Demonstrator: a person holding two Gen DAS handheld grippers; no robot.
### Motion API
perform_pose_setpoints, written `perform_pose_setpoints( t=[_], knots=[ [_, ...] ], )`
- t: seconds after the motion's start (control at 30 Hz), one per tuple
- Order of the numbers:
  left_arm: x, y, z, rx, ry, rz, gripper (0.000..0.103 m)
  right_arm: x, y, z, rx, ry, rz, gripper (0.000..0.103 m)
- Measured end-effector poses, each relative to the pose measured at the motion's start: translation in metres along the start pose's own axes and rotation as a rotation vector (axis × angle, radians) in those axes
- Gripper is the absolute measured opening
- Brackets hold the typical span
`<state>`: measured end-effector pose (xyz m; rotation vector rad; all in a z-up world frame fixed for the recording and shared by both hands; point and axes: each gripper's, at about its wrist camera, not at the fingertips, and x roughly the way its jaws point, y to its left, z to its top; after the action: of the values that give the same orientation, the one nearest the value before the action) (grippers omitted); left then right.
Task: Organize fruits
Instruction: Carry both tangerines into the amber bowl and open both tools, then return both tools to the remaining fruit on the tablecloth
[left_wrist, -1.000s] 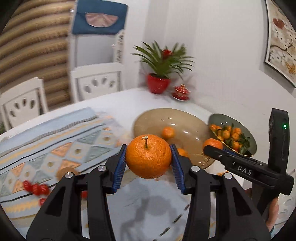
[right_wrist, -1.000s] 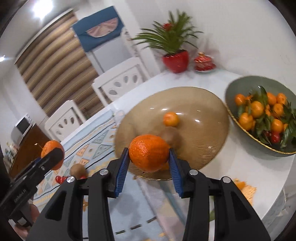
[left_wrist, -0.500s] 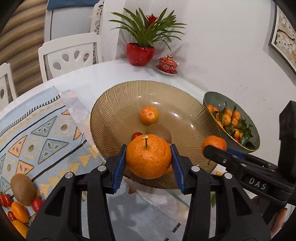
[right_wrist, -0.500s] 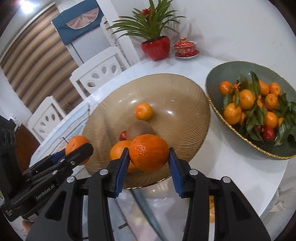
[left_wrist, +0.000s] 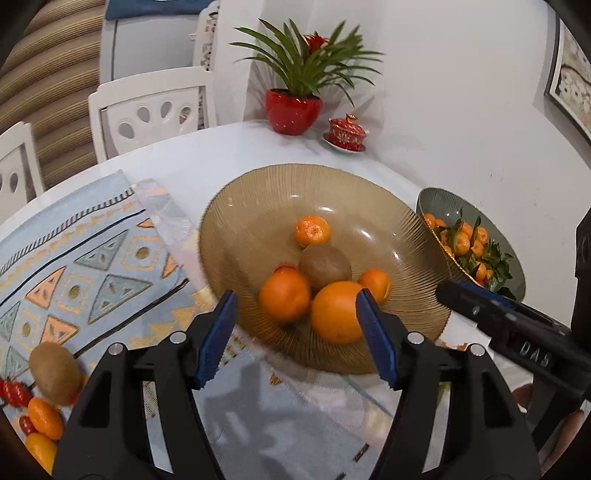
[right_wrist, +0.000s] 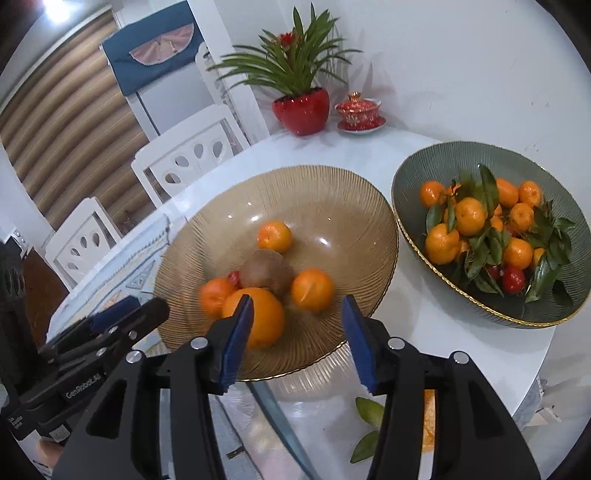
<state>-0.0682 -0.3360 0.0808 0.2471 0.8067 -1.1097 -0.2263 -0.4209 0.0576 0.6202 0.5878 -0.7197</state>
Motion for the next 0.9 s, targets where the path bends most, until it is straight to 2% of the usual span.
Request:
perform_pose_setpoints(
  t=[0.1, 0.23, 0.33, 0.5, 0.57, 0.63, 0.73, 0.8, 0.83, 0.9],
  knots=[
    [-0.019, 0.006, -0.008, -0.017, -0.017, 0.007, 0.070, -0.009, 0.010, -0.002, -0.021, -0.009, 0.019, 0.050],
    [-0.049, 0.013, -0.021, -0.028, -0.042, 0.032, 0.071, -0.020, 0.032, -0.010, -0.054, -0.010, 0.063, 0.050],
    [-0.076, 0.020, -0.032, -0.035, -0.072, 0.050, 0.071, -0.026, 0.053, -0.020, -0.088, 0.000, 0.102, 0.053],
    [-0.123, 0.041, -0.058, -0.050, -0.122, 0.099, 0.077, -0.031, 0.101, -0.045, -0.173, 0.029, 0.164, 0.055],
    [-0.144, 0.053, -0.076, -0.053, -0.147, 0.150, 0.077, -0.029, 0.120, -0.055, -0.198, 0.046, 0.195, 0.058],
    [-0.162, 0.068, -0.099, -0.066, -0.169, 0.237, 0.077, -0.024, 0.138, -0.066, -0.220, 0.061, 0.222, 0.062],
    [-0.179, 0.098, -0.134, -0.116, -0.159, 0.359, 0.079, -0.011, 0.172, -0.086, -0.266, 0.108, 0.273, 0.063],
    [-0.183, 0.119, -0.150, -0.156, -0.143, 0.410, 0.082, -0.002, 0.193, -0.104, -0.301, 0.122, 0.336, 0.063],
    [-0.185, 0.132, -0.158, -0.186, -0.135, 0.435, 0.083, 0.002, 0.204, -0.115, -0.327, 0.127, 0.394, 0.063],
    [-0.187, 0.157, -0.171, -0.246, -0.130, 0.480, 0.086, 0.009, 0.216, -0.130, -0.368, 0.136, 0.452, 0.066]
  ],
)
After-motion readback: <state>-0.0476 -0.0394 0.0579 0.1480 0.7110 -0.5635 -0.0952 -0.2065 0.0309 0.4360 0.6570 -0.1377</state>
